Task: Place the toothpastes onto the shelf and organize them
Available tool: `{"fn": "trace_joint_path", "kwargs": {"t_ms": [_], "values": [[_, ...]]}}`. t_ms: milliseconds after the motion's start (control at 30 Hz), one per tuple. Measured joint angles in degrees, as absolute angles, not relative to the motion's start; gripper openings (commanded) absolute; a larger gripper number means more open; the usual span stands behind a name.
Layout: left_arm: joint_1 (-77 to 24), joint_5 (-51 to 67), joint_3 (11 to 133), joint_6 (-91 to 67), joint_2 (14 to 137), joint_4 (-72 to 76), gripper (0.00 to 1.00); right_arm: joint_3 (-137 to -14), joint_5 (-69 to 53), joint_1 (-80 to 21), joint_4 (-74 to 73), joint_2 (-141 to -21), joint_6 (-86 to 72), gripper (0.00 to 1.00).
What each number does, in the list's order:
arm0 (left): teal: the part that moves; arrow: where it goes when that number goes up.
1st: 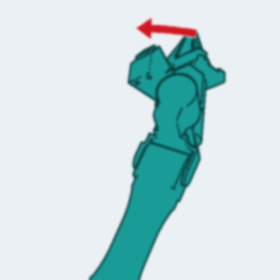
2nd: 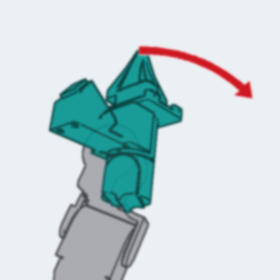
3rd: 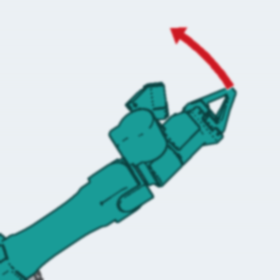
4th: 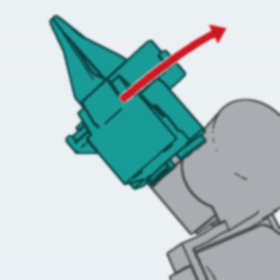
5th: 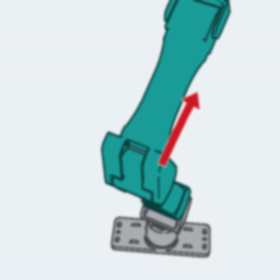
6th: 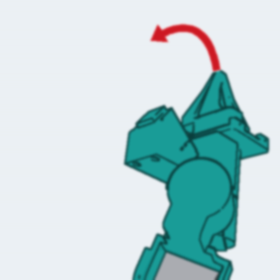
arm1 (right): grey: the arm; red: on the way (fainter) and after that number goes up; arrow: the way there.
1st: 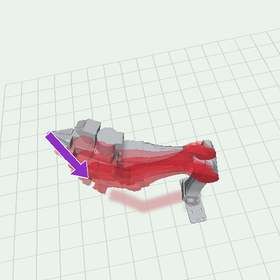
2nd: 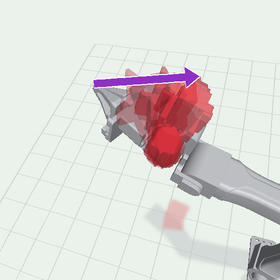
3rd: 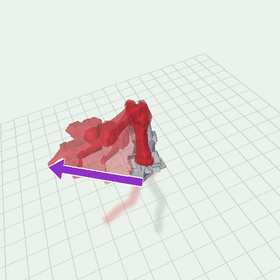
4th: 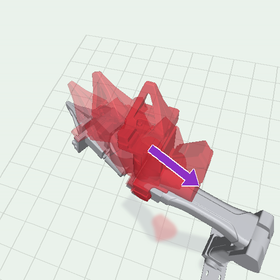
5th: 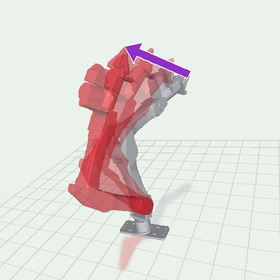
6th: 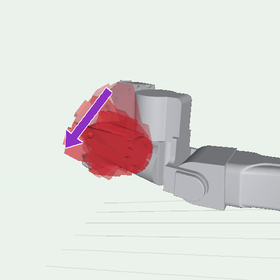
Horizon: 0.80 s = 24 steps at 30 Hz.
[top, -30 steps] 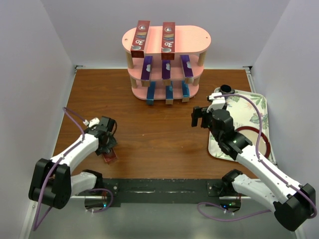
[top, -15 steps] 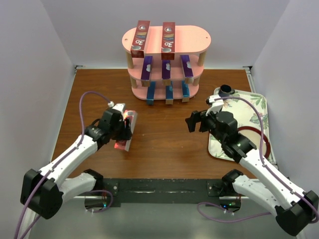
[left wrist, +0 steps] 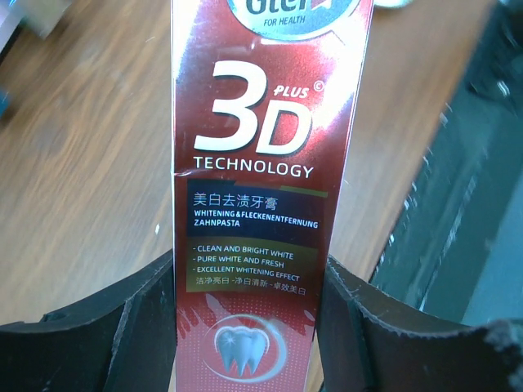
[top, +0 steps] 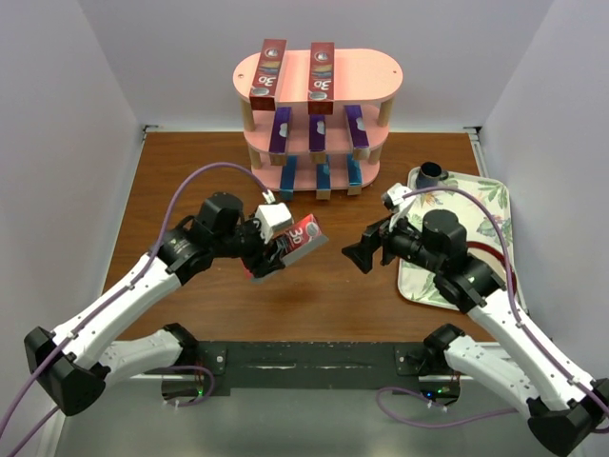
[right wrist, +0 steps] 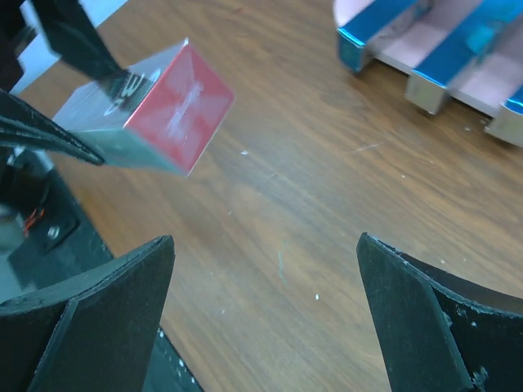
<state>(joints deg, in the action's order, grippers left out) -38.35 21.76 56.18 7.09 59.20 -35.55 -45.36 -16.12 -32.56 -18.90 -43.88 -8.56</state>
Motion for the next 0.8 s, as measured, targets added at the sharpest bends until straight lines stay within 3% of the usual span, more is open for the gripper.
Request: {"fn": "trace_joint_path", "kwargs": {"t_ms": [433,800], "values": [[-41.85,30.3,58.0,23.99,57.93,-42.06,0.08,-47.99,-34.7,-32.58,-22.72,-42.85,0.34,0.98],[-42.46,30.89,58.39,26.61,58.06,-43.18,0.07,-56.16,-43.22,-38.24,-23.88,-53.23,9.89,0.98]]}}
